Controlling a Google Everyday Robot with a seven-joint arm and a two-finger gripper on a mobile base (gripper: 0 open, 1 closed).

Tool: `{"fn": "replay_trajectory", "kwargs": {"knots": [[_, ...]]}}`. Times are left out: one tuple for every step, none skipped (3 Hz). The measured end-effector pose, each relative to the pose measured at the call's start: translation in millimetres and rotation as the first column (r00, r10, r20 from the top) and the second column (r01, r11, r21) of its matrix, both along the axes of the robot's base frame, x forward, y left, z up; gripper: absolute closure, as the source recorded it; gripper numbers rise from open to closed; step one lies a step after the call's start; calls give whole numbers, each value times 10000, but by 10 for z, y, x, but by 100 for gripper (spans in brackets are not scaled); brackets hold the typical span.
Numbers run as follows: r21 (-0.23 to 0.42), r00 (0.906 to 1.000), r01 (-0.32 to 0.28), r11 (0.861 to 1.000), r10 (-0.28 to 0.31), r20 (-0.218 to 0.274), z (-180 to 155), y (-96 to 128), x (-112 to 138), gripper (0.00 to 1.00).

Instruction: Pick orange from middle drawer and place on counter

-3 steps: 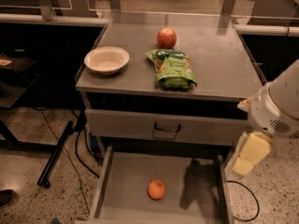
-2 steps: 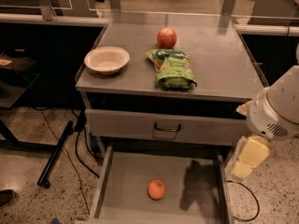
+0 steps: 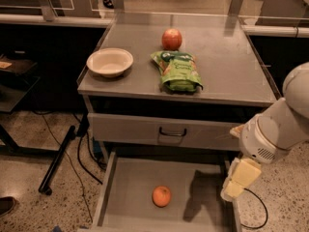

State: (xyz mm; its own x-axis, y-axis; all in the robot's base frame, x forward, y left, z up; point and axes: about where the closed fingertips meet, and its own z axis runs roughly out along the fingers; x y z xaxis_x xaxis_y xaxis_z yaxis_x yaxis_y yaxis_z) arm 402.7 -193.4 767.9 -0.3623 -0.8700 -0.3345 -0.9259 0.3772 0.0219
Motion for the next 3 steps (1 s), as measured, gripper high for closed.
{"fn": "replay_trajectory", "kwargs": {"knots": [[416,9999,96,9991,-91,-113,-449,49,178,0],[420,9999,97,9991,-92,-117,-451,49,178,0],[1165,9959,399,9924,-300,-849,-868,162,72,0]]}}
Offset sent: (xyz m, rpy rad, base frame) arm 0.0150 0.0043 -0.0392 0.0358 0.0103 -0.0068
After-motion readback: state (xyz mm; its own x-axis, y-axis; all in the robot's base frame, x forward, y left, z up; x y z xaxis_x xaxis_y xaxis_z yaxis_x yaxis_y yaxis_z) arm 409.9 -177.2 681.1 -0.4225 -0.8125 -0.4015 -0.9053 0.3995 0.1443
